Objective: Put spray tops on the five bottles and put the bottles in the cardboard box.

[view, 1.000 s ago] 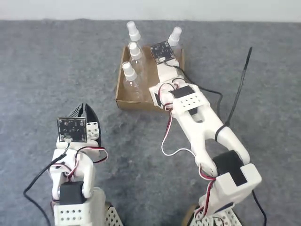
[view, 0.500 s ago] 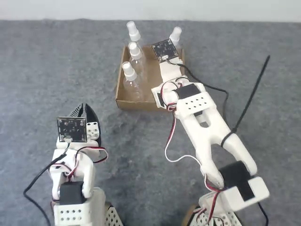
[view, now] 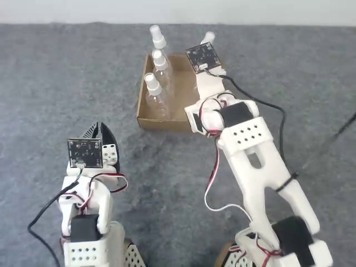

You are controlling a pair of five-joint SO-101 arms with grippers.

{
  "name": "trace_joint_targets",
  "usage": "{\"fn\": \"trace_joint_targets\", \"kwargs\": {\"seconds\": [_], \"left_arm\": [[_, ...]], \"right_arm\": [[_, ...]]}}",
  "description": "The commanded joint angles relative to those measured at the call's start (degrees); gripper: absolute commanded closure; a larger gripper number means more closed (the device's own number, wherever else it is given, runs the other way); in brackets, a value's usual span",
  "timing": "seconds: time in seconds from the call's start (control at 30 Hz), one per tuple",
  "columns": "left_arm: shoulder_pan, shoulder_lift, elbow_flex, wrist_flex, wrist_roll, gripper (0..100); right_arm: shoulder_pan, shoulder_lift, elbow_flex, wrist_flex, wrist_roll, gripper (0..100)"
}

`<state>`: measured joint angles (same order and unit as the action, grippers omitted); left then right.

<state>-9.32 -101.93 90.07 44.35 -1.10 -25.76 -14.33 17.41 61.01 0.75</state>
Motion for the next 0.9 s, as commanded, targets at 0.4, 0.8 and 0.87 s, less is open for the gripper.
{"fn": "trace_joint_targets", "kwargs": {"seconds": [0.4,0.8,0.87], "left_arm": [[-0.35,-0.97,-0.92,-2.02,0.53,97],[-3.52,-0.97,-1.01,-3.16,0.97,97],[-3.52,-0.97,-1.01,-3.16,0.97,97]], "right_arm": [[-0.31,-10.68,-0.09,1.27,-0.35,88.1],[-0.4,-34.51,22.77,-17.45,-0.35,99.1],[-0.4,-38.2,25.41,-19.03,-0.35,99.1]]}}
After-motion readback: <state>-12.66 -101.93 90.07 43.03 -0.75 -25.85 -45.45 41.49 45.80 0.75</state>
